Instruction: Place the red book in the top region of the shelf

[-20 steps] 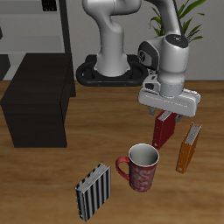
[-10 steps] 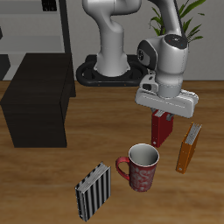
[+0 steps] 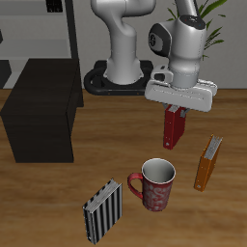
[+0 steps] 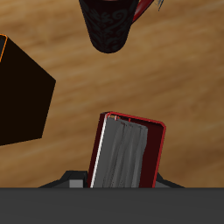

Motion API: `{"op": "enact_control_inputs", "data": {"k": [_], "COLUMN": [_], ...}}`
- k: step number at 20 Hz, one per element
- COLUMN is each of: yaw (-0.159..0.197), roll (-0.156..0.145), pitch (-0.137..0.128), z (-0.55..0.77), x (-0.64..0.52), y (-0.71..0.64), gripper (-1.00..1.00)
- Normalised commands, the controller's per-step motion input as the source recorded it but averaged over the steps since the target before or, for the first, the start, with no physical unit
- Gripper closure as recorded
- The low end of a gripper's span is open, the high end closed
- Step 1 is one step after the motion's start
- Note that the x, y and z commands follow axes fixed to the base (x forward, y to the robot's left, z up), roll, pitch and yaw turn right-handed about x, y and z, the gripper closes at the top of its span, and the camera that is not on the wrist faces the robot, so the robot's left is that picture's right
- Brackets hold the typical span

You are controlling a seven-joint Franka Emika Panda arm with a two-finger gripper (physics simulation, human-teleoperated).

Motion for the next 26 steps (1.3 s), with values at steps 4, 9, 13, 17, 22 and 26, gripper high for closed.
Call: {"op": "enact_control_inputs", "data": {"k": [4,9,13,17,22,26], "yaw": [0.175,0.136,0.027,0.058,0.081,0.114], "roll": [-0.036,-0.025,-0.027,-0.023,-0.058,-0.099], "pitch": [-0.015,-0.036,-0.034,-0.048,-0.012,0.013], "z": [0.43,0.33,0.14,0.18,0.00,0.02], "x": [-0.01,0.07,0.02,0.03,-0.01,-0.05], "y": [-0.27,-0.36,-0.17,-0.42,-0.17,-0.16], "gripper": [1.00,1.00,1.00,1.00,1.00,1.00]}}
